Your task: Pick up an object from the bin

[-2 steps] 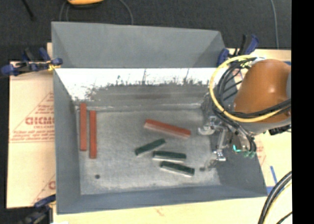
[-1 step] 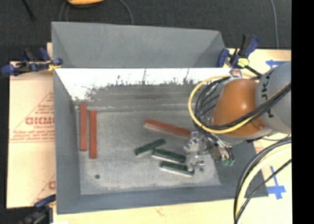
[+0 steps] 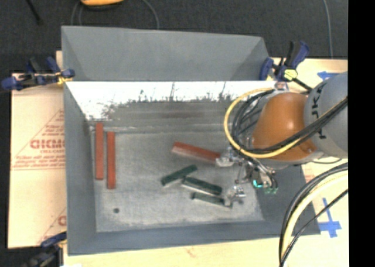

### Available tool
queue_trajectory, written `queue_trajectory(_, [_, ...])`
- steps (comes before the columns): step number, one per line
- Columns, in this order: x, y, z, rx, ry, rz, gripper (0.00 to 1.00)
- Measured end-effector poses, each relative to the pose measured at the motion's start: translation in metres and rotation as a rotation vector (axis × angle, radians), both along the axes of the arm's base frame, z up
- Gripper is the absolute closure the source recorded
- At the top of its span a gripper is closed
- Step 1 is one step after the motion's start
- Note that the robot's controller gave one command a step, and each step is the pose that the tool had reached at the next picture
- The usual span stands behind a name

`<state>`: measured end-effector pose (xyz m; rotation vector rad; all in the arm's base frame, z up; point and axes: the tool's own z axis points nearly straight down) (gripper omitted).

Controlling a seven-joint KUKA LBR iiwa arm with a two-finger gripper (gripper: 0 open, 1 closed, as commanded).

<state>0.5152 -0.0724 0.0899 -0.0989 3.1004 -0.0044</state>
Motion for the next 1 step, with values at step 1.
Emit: queue_trajectory(1, [-0.0001,0.0,-0.0001,0.0,0.0,0.001,0.0])
